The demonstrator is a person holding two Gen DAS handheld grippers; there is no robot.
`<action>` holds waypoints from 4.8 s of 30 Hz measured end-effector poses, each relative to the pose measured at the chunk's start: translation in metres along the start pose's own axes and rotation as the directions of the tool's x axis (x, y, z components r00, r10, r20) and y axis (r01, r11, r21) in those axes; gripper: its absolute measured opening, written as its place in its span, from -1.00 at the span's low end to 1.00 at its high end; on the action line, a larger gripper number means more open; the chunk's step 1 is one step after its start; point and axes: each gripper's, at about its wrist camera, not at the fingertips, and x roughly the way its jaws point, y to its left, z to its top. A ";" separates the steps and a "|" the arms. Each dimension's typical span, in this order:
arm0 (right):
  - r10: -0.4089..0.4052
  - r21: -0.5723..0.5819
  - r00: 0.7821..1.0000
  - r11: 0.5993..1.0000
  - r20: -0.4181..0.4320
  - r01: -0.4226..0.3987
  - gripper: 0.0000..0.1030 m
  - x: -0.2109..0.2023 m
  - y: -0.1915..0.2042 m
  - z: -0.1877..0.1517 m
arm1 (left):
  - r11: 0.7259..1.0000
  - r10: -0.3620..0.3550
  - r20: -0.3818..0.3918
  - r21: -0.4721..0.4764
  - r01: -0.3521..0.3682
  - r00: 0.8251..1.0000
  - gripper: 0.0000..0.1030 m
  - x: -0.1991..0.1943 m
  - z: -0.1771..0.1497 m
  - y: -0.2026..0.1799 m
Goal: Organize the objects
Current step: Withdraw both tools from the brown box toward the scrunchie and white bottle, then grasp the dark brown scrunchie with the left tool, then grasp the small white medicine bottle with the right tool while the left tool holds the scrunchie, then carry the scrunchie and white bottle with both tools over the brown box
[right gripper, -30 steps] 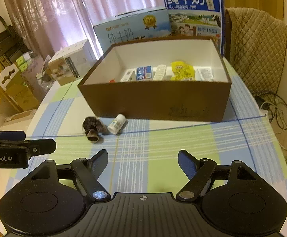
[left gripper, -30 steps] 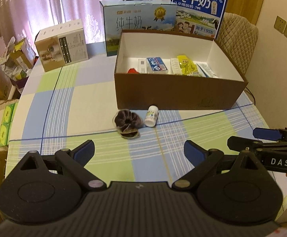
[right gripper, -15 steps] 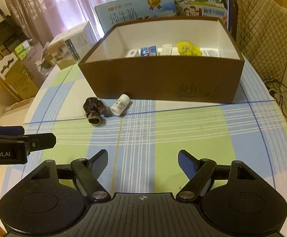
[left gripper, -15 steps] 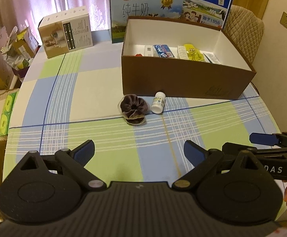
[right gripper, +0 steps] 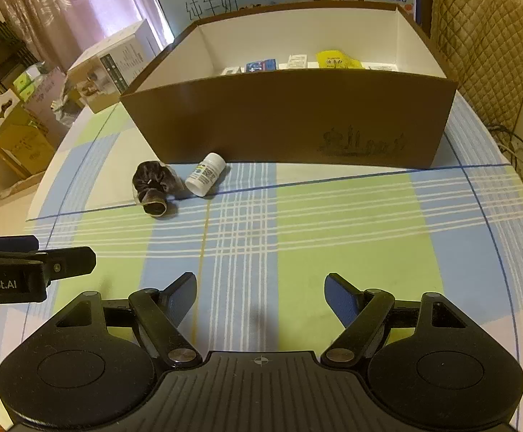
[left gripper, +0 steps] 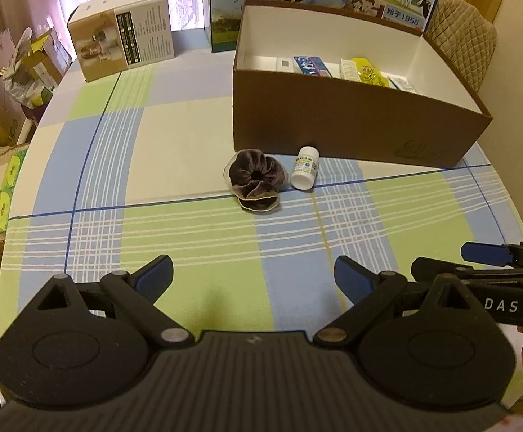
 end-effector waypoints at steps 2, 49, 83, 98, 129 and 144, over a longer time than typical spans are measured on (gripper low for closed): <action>-0.001 0.002 1.000 1.000 -0.006 0.001 0.46 0.003 0.000 0.002 | 1.000 0.001 -0.006 -0.001 -0.001 1.000 0.83 0.004 0.001 0.000; -0.093 0.127 0.993 0.987 -0.068 0.101 0.46 0.079 -0.059 0.042 | 0.992 0.024 -0.024 -0.125 -0.027 0.999 0.64 0.140 0.082 0.011; 0.090 -0.051 0.995 0.995 0.043 -0.088 0.14 0.125 0.039 0.085 | 0.992 0.103 -0.021 -0.078 -0.104 0.994 -0.41 0.115 0.043 0.068; 0.066 -0.153 0.997 0.986 -0.031 -0.070 -0.54 0.137 0.039 0.074 | 0.995 0.079 -0.033 -0.058 -0.081 0.996 -0.41 0.110 0.039 0.062; -0.023 -0.229 0.996 0.973 -0.090 0.001 -0.54 0.039 0.000 -0.049 | 0.993 -0.101 -0.135 0.044 0.108 0.986 -0.35 0.060 -0.047 0.014; -0.013 -0.237 0.997 0.971 -0.082 -0.006 -0.54 0.035 0.002 -0.058 | 0.991 -0.071 -0.143 0.102 0.086 0.987 -0.43 0.052 -0.052 -0.001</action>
